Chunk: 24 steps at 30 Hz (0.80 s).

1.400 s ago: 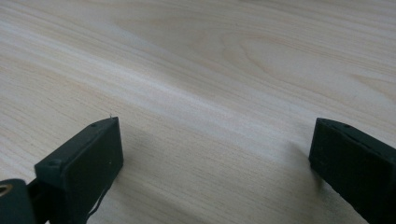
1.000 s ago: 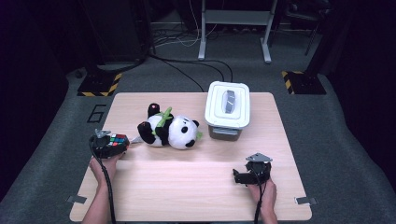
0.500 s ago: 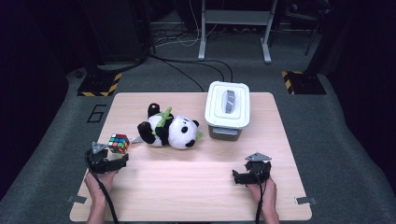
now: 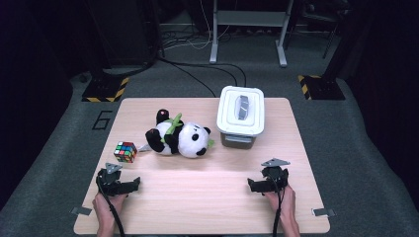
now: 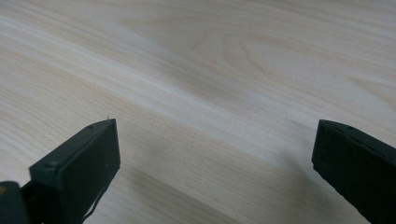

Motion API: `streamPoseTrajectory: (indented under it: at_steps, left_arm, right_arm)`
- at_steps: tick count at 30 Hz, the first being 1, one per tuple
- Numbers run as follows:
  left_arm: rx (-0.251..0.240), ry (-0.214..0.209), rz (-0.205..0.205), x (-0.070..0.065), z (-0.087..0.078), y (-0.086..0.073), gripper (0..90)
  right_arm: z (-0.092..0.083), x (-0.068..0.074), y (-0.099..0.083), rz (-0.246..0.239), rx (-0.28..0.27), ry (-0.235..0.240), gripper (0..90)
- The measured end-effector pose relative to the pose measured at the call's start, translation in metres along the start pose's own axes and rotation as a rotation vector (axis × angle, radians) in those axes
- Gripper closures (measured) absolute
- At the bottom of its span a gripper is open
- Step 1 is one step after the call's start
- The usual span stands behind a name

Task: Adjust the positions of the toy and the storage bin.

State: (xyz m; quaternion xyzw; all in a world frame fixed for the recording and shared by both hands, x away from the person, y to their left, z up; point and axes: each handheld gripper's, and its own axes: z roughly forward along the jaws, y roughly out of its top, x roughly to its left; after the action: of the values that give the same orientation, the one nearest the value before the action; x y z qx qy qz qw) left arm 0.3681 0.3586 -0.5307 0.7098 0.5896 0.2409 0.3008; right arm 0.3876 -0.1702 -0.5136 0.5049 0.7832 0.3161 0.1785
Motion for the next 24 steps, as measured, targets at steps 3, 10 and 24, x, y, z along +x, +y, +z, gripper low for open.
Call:
streamPoseTrajectory:
  at_steps: [3, 10, 24]
  left_arm:
    - [-0.014, 0.004, 0.006, 0.000, 0.000, -0.001, 0.0]
    - [-0.003, -0.005, 0.018, 0.001, 0.000, -0.001, 0.0]
    - [0.002, -0.012, 0.027, 0.000, -0.001, -0.001, 0.0]
  right_arm:
    - [-0.010, -0.004, 0.009, 0.001, -0.005, -0.011, 0.8]
    - [-0.030, -0.008, 0.030, -0.007, -0.048, 0.008, 1.1]
    - [-0.062, 0.001, 0.113, -0.059, -0.123, 0.021, 3.5]
